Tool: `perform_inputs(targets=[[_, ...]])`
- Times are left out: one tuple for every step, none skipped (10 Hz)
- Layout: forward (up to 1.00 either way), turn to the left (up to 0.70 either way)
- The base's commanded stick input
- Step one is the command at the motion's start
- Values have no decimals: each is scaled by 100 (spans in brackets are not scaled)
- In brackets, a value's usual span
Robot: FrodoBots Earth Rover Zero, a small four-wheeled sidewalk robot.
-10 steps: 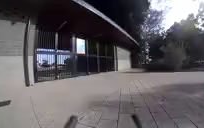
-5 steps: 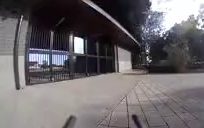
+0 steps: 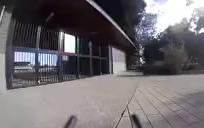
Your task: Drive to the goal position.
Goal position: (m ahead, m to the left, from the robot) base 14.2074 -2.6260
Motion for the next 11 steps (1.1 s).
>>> perform_inputs(targets=[[100,0],[100,0],[100,0],[100,-11],[100,-28],[100,-40],[100,-40],[100,-40],[100,-14],[100,-30],[100,-40]])
